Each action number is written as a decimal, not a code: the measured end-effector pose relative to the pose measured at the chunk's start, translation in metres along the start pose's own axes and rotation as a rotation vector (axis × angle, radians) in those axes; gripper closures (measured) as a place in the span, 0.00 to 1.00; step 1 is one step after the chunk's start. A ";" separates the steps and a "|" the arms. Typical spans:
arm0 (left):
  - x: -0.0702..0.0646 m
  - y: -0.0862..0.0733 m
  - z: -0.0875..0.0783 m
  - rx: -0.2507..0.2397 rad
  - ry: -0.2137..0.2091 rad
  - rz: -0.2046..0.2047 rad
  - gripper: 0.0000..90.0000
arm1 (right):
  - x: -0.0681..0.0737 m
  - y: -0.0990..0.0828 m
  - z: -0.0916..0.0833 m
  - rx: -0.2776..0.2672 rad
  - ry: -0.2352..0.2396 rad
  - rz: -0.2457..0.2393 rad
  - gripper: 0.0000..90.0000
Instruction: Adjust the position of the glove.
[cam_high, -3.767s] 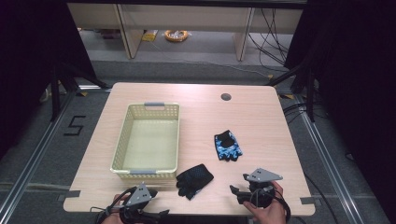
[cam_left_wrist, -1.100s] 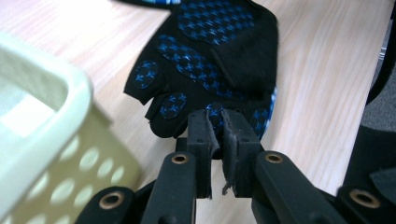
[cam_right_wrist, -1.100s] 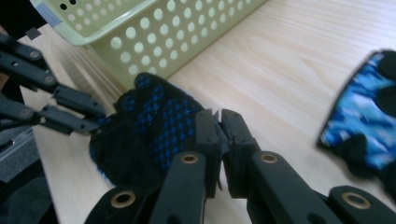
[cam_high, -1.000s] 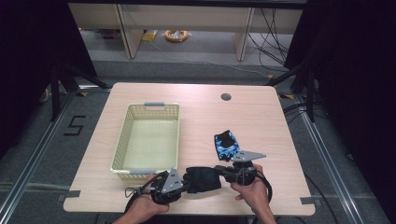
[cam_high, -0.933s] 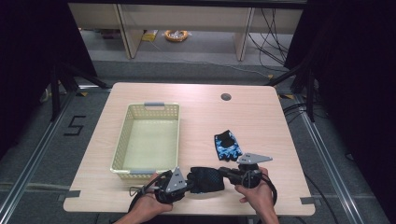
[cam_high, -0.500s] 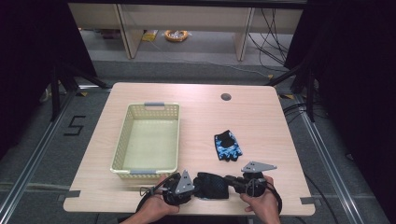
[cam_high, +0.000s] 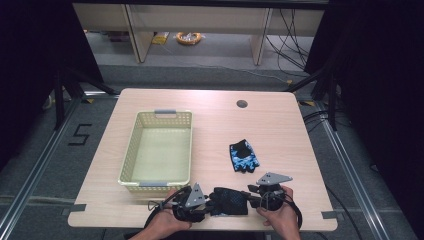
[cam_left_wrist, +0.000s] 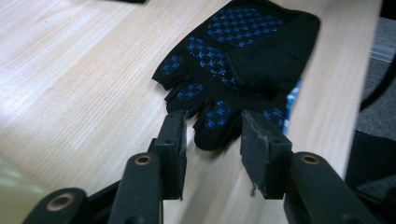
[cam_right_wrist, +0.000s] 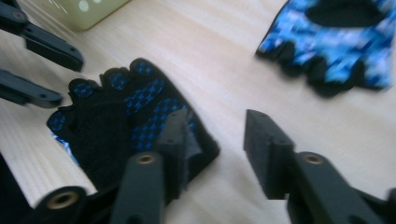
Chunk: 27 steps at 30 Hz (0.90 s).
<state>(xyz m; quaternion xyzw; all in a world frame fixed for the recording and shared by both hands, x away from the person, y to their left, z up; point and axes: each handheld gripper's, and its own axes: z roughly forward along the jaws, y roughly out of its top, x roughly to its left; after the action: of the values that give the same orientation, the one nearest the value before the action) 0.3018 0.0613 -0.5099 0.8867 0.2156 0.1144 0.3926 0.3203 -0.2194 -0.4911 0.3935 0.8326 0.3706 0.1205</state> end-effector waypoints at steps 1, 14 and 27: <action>0.000 -0.001 -0.003 -0.009 -0.001 -0.007 0.65 | -0.001 0.002 -0.002 -0.001 -0.008 -0.028 0.65; 0.004 -0.021 -0.046 -0.023 0.001 -0.075 0.46 | -0.029 0.030 -0.001 -0.030 -0.057 -0.191 0.61; 0.010 -0.047 -0.070 -0.003 0.024 -0.147 0.37 | -0.053 0.069 0.047 0.048 -0.058 -0.238 0.61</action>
<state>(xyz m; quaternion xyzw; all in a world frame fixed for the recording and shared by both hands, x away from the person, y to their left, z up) 0.2708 0.1395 -0.4984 0.8665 0.2846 0.0962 0.3986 0.4176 -0.2050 -0.4795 0.3053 0.8782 0.3222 0.1780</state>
